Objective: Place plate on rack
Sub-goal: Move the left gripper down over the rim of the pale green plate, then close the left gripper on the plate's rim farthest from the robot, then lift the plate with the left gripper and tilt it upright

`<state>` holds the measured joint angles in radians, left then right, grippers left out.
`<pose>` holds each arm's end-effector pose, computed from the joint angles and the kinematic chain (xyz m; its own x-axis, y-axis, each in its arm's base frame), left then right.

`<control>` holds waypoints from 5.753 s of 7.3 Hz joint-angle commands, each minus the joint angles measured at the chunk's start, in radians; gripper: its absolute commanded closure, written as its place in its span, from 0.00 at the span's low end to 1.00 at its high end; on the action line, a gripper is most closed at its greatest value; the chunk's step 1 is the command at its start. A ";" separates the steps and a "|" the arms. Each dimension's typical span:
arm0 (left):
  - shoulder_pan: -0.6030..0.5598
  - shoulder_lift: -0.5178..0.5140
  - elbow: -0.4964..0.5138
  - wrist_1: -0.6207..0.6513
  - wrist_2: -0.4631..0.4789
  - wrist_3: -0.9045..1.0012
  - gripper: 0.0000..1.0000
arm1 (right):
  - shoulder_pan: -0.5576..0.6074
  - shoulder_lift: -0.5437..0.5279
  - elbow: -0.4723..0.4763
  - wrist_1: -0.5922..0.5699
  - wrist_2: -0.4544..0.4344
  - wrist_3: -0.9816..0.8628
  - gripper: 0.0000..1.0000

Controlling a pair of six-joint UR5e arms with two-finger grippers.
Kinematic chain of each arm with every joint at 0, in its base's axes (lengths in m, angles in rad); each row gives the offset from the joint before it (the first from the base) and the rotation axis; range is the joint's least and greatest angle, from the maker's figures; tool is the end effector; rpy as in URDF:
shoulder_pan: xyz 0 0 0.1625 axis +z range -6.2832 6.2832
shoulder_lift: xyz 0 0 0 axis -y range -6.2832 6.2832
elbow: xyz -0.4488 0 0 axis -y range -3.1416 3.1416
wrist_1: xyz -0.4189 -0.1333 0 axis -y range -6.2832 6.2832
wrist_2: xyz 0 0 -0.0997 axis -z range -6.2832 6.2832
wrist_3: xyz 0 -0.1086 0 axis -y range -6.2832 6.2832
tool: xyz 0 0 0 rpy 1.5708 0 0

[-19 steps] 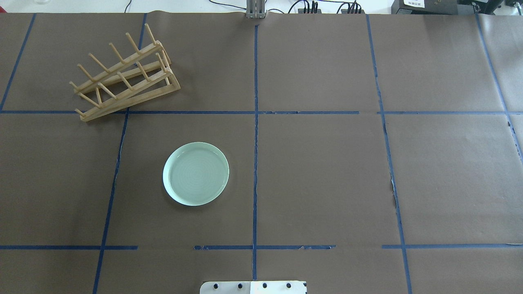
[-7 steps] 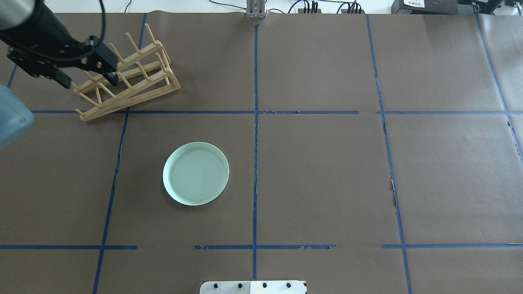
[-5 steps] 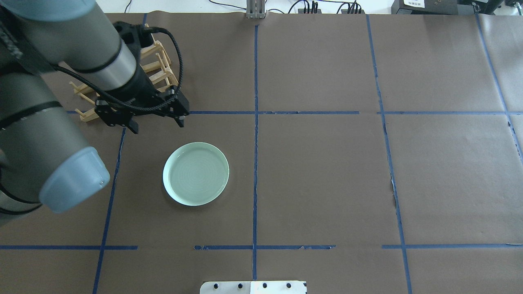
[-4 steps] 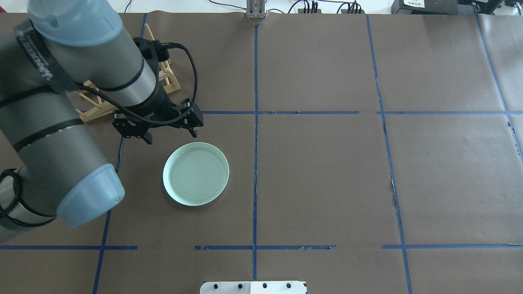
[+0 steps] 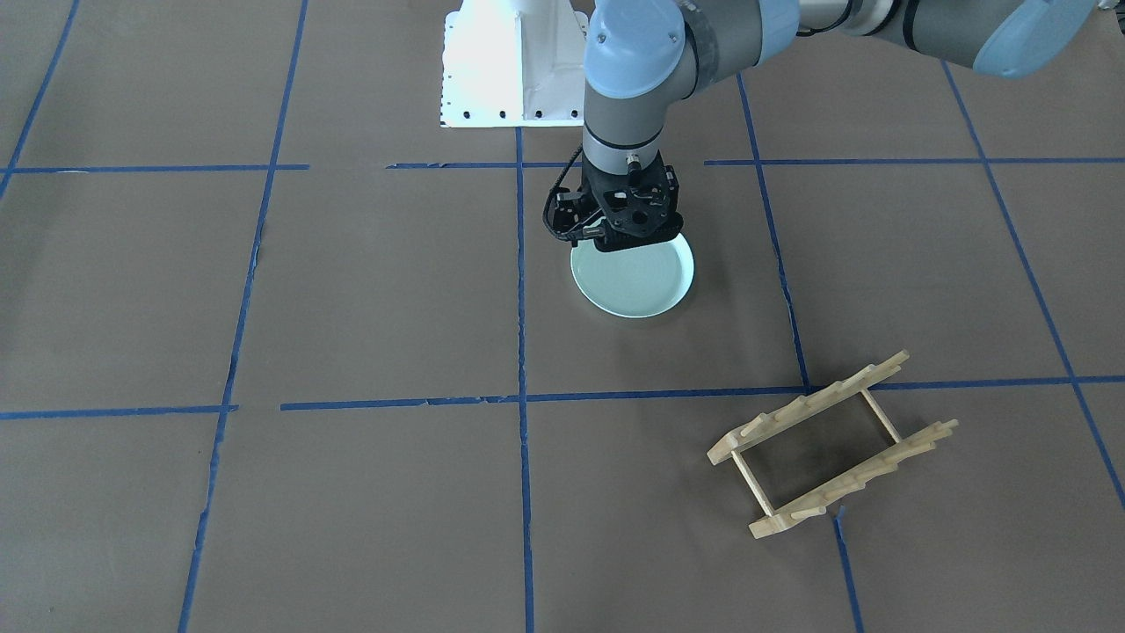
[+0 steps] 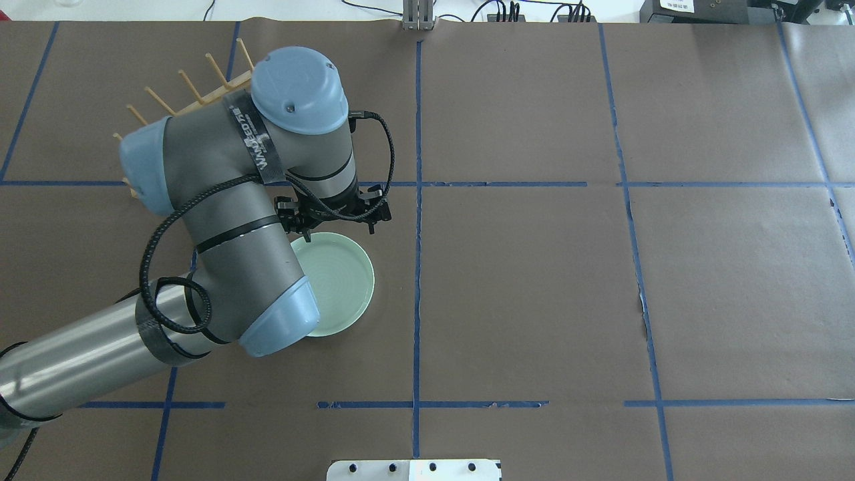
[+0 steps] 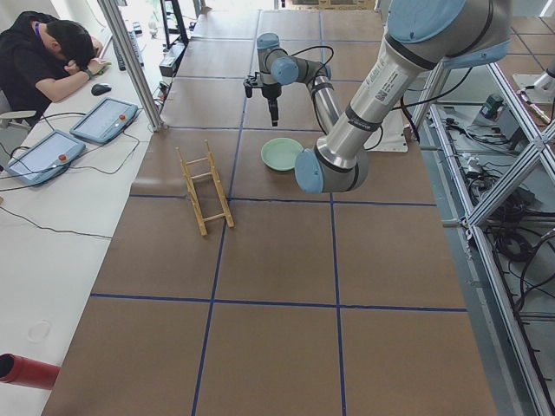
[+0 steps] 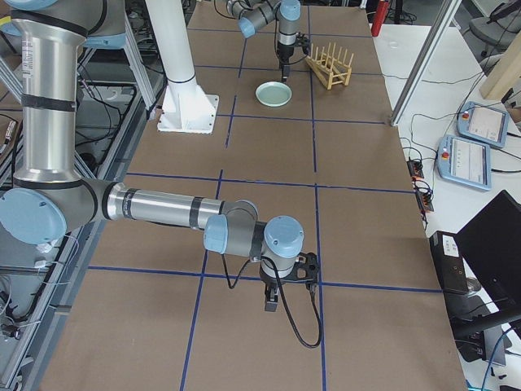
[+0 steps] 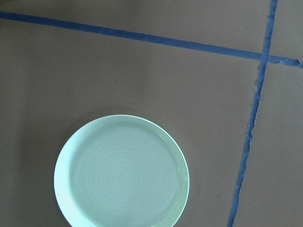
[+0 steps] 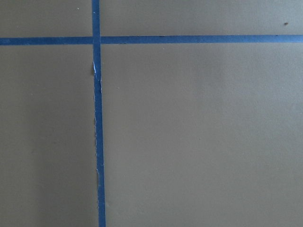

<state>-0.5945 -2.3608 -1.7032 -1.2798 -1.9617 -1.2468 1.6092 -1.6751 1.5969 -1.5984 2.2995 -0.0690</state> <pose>0.5380 -0.4747 0.1667 0.7395 -0.1446 -0.6575 0.1014 0.9894 -0.1036 0.0787 -0.4588 0.7327 0.7437 0.0302 0.6679 0.0131 0.9981 -0.0597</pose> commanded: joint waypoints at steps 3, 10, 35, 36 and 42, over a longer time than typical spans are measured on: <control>0.085 0.026 0.178 -0.250 0.092 -0.034 0.00 | 0.000 0.000 -0.002 0.000 0.000 0.000 0.00; 0.128 0.057 0.182 -0.334 0.089 -0.049 0.15 | 0.000 0.000 0.000 -0.002 0.000 -0.002 0.00; -0.469 0.051 -0.354 0.094 -0.162 0.230 1.00 | 0.000 0.000 0.000 0.000 0.000 0.000 0.00; -0.549 0.055 -0.355 0.068 -0.245 0.280 1.00 | 0.000 0.000 -0.002 -0.002 0.000 0.000 0.00; -0.749 0.318 -0.175 -0.749 -0.703 0.126 1.00 | 0.000 0.000 -0.002 -0.002 0.000 -0.002 0.00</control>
<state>-1.3295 -2.0511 -1.9178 -1.9099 -2.6164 -1.0542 1.6092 -1.6751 1.5954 -1.5991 2.2995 -0.0693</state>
